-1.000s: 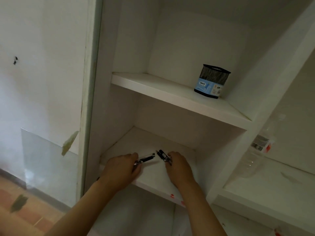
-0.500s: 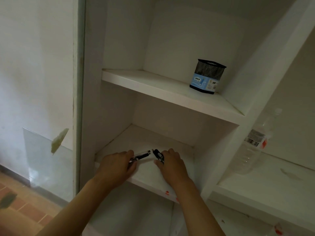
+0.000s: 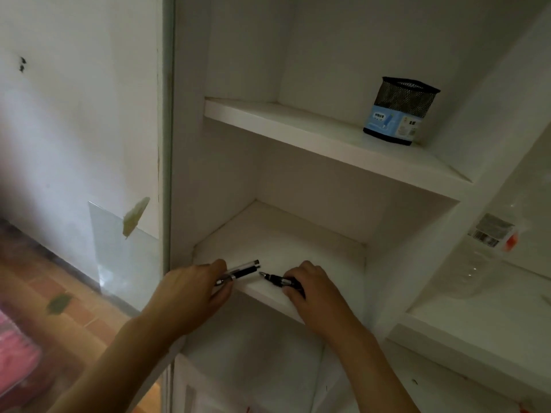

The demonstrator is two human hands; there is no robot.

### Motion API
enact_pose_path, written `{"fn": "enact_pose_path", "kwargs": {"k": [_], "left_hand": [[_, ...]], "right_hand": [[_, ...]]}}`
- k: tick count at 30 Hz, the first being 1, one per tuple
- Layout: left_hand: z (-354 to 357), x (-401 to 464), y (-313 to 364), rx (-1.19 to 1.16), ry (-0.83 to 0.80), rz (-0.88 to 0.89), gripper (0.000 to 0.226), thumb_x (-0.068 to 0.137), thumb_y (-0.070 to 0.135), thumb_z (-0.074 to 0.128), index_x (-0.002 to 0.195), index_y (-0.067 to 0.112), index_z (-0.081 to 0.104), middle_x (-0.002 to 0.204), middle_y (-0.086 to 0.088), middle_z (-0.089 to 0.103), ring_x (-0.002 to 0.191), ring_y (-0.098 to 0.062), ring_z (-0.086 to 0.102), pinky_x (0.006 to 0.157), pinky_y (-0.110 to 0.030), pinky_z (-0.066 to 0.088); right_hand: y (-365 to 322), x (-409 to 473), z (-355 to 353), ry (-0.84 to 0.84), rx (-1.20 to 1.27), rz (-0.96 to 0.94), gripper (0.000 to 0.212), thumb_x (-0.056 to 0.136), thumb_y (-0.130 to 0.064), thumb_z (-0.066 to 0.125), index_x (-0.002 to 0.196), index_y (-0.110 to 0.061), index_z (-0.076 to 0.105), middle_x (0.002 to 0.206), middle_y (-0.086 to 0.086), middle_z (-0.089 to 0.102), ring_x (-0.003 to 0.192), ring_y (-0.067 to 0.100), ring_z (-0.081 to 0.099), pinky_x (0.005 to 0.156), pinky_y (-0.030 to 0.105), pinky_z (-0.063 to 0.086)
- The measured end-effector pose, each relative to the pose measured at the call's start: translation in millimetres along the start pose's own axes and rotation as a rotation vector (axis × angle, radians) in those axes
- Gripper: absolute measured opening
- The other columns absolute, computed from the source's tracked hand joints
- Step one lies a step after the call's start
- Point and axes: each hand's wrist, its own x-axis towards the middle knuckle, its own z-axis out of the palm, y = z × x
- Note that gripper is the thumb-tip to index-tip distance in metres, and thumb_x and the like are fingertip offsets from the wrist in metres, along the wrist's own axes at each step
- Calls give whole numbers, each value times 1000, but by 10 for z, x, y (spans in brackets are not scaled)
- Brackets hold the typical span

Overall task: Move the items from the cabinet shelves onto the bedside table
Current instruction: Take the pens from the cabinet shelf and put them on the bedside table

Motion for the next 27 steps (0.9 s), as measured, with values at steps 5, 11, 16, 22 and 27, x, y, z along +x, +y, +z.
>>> {"fn": "enact_pose_path", "kwargs": {"k": [5,11,16,22,27], "left_hand": [[-131,-113,9,33,-22,-44,19,100,57,43,99,39,48,71,13,56,58,-2,56,61,-21,53],[-235,-229,2,42,-69,-106,21,101,56,44,102,36,49,72,12,58,61,-4,58,62,-21,52],[-202,-238,64,27,-91,-103,22,101,55,45,104,34,51,76,13,61,63,-4,60,67,-25,56],[-134,-188,103,38,-76,-66,23,100,57,43,103,37,52,76,13,61,62,-5,60,65,-29,58],[-103,-195,83,30,-89,-69,23,100,57,44,103,36,52,74,12,60,62,-5,60,65,-29,58]], "right_hand": [[-113,69,30,6,-15,-12,45,104,-49,52,143,-28,53,129,-9,49,119,12,44,102,37,39],[-46,-45,52,62,-20,41,46,106,-50,46,148,-29,49,136,-13,47,120,10,41,95,31,35],[-31,2,102,-48,-104,79,63,109,-54,33,163,-23,25,165,-7,29,150,15,25,122,37,21],[-35,15,109,-89,-67,57,67,108,-56,34,164,-22,20,167,-5,25,152,16,20,124,36,17],[20,-145,81,25,-146,55,66,100,-70,35,154,-31,37,147,-11,41,135,14,37,112,35,30]]}}
